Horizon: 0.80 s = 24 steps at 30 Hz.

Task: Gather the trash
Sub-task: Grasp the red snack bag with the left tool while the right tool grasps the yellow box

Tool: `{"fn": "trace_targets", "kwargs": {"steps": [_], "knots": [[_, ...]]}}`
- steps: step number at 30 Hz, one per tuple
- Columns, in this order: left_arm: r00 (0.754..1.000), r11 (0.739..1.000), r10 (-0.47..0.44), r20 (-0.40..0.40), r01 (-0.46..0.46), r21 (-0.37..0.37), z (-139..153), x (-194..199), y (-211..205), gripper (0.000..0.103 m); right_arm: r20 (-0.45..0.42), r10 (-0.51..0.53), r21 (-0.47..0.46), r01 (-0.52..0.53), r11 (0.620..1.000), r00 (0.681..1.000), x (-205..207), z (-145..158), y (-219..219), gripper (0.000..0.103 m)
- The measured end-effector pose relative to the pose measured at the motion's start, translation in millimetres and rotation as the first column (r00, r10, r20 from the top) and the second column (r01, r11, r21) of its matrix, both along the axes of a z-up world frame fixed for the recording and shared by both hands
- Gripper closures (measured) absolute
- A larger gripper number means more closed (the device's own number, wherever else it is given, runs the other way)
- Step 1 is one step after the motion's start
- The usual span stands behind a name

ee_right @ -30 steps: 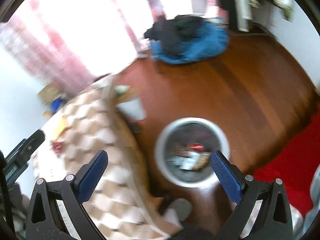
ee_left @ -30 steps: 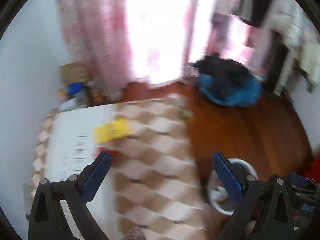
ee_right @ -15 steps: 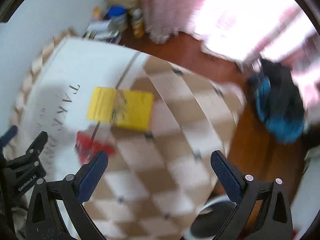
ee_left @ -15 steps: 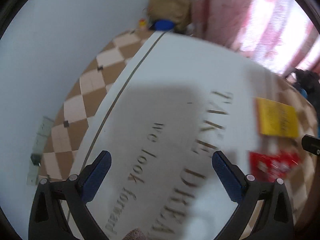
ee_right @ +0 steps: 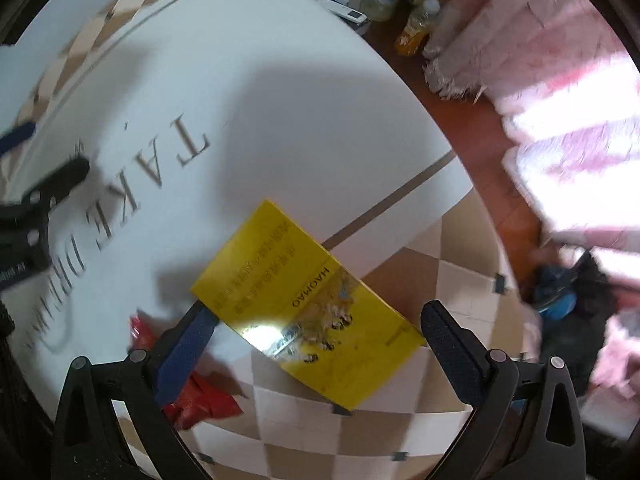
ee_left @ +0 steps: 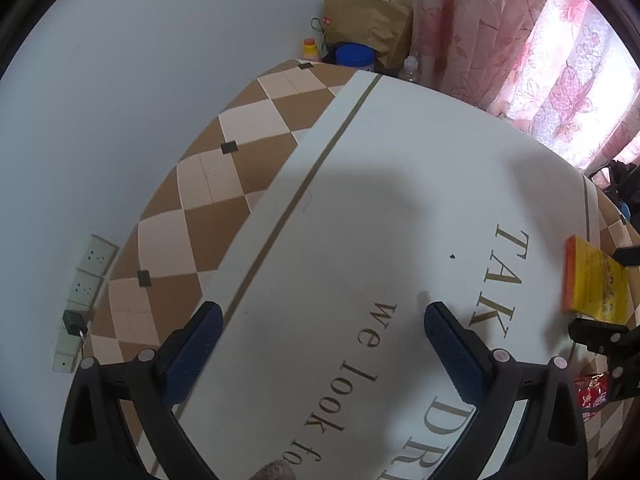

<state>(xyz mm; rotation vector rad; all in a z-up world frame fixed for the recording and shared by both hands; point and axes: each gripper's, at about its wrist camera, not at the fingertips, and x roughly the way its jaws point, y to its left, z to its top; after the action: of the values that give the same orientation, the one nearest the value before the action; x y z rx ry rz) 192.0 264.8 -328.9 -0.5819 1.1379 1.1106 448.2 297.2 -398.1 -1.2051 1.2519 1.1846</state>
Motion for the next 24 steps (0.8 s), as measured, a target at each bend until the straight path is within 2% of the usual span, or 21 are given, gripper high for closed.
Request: {"fn": "trace_targets", "kwargs": {"steps": [3, 6, 8, 10, 11, 12, 14, 17, 19, 21, 22, 23, 24], "knots": [[1.0, 1.0, -0.005, 0.001, 0.005, 0.008, 4.4, -2.4, -1.5, 0.0, 0.0, -0.086, 0.022, 0.086, 0.996, 0.996, 1.8, 5.7, -0.2, 0.019], [0.999, 0.999, -0.032, 0.014, 0.032, 0.006, 7.0, 6.6, -6.6, 0.0, 0.016, -0.226, 0.034, 0.225, 0.974, 0.974, 5.1, 5.6, -16.1, 0.021], [0.996, 0.997, -0.075, 0.043, 0.075, -0.008, 9.2, 14.6, -13.2, 0.0, 0.024, -0.36, 0.028, 0.359, 0.933, 0.933, 16.5, 7.2, -32.9, 0.021], [0.985, 0.989, -0.143, 0.097, 0.146, -0.029, 15.5, 22.7, -26.6, 0.0, 0.029, -0.481, 0.044, 0.48, 0.876, 0.876, 32.1, 10.4, -55.5, 0.022], [0.976, 0.982, -0.18, 0.124, 0.187, -0.042, 19.4, 28.3, -34.0, 0.0, 0.016, -0.531, 0.047, 0.529, 0.847, 0.848, 39.1, 10.6, -68.9, 0.022], [0.962, 0.97, -0.224, 0.159, 0.235, -0.059, 23.1, 34.4, -45.3, 0.0, -0.013, -0.603, 0.045, 0.603, 0.797, 0.798, 49.0, 10.7, -88.0, 0.022], [0.933, 0.946, -0.292, 0.212, 0.315, -0.084, 28.8, 46.1, -66.6, 0.0, -0.052, -0.672, 0.049, 0.674, 0.737, 0.738, 57.4, 10.6, -112.1, 0.022], [0.89, 0.902, -0.372, 0.263, 0.414, -0.126, 28.5, 66.2, -92.3, 0.0, -0.053, -0.715, 0.063, 0.717, 0.695, 0.698, 59.9, 16.4, -145.6, 0.022], [0.872, 0.879, -0.414, 0.26, 0.458, -0.137, 24.9, 80.0, -103.0, 0.001, -0.089, -0.728, 0.051, 0.733, 0.678, 0.679, 56.3, 15.3, -160.7, 0.021], [0.861, 0.861, -0.457, 0.225, 0.491, -0.133, 16.2, 94.3, -110.0, 0.001, -0.114, -0.724, 0.044, 0.732, 0.68, 0.68, 56.2, 19.2, -170.3, 0.019], [0.86, 0.858, -0.467, 0.207, 0.497, -0.129, 12.6, 99.6, -110.2, 0.004, -0.118, -0.72, 0.041, 0.727, 0.685, 0.684, 55.6, 18.7, -171.3, 0.015], [0.86, 0.857, -0.477, 0.181, 0.501, -0.122, 7.4, 104.1, -109.9, 0.019, -0.114, -0.709, 0.047, 0.717, 0.696, 0.696, 55.5, 19.2, -172.0, 0.013], [0.862, 0.856, -0.482, 0.156, 0.501, -0.129, 2.4, 106.8, -110.5, 0.031, -0.088, -0.688, 0.061, 0.694, 0.718, 0.72, 48.5, 21.2, -169.9, 0.013]]}}
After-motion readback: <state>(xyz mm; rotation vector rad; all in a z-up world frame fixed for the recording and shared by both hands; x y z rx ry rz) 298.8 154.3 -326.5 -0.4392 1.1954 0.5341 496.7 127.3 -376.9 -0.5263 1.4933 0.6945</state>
